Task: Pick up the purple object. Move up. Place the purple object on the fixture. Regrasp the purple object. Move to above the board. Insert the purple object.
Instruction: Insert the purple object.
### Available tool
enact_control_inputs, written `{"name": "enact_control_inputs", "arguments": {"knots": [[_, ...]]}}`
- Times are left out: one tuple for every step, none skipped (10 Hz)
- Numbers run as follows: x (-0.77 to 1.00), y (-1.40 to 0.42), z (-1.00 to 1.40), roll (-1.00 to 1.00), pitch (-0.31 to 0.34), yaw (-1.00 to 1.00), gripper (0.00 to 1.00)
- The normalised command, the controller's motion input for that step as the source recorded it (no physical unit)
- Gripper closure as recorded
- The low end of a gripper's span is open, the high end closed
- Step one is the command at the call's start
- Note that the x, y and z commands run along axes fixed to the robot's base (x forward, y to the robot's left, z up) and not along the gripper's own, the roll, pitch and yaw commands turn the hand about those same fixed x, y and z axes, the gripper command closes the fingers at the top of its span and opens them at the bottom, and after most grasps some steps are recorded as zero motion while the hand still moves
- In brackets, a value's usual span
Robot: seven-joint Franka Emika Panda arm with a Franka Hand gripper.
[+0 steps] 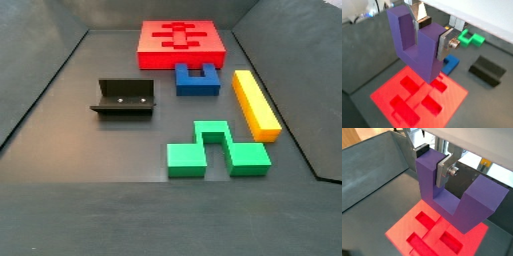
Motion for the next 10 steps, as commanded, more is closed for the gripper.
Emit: {"name": "enact_control_inputs", "arguments": {"knots": [[0.73,-0.65,-0.67,0.21,-0.026,0.00,1.00],[0.62,-0.66,-0.60,0.29,-0.080,0.00,1.00],[0.58,-0.70,-0.65,0.25,-0.110,0.00,1.00],[0.53,-0.47,-0.71,0.00,-0.250,0.08,1.00],[0.56,-0.30,-0.58,-0.09,-0.283,0.21,1.00],[0.54,-0.20,-0.51,-0.13,-0.254,0.33,1.00],[0.43,-0.27,-0.46,0.00,-0.107,0.49,1.00],[0.39,-0.38,-0.46,0.33,0.000,0.30,1.00],[0.41,-0.41,-0.36,0.44,0.000,0.17,1.00],[0.37,-0.40,-0.31,0.47,0.000,0.16,1.00]]}}
